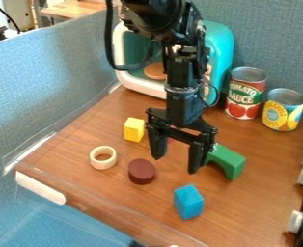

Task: Put the blue cube on top of the green arch

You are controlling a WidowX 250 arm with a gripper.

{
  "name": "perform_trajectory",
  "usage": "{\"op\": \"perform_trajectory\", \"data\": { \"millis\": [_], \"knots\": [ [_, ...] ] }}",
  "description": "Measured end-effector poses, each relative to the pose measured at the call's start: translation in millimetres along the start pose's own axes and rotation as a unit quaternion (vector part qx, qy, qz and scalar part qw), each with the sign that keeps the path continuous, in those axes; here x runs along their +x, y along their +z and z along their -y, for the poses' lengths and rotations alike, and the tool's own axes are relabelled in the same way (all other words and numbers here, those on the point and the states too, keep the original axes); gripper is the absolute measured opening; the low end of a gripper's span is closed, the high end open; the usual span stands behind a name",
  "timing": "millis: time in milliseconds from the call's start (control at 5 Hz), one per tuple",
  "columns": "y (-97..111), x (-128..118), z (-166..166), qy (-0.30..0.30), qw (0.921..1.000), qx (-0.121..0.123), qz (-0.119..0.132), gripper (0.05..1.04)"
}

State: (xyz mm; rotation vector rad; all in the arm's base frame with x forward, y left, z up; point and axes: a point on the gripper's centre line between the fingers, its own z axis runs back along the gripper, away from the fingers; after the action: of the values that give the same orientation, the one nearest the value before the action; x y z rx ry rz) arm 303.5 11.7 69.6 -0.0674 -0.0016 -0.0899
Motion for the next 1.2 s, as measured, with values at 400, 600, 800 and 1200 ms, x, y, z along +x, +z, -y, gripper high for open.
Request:
{"op": "perform_trajectory", "data": {
  "millis": [400,600,800,1200],
  "knots": [
    [-16.3,-9.1,3.5,-0.015,0.9996,-0.004,-0.025,0.999],
    [-17.2,-8.9,8.3,-0.027,0.9993,0.0,-0.024,0.999],
    [-21.7,-11.6,12.9,-0.039,0.9989,-0.003,-0.026,0.999],
    [-25.0,-12.0,19.0,-0.052,0.9983,0.0,-0.027,0.999]
  ]
}}
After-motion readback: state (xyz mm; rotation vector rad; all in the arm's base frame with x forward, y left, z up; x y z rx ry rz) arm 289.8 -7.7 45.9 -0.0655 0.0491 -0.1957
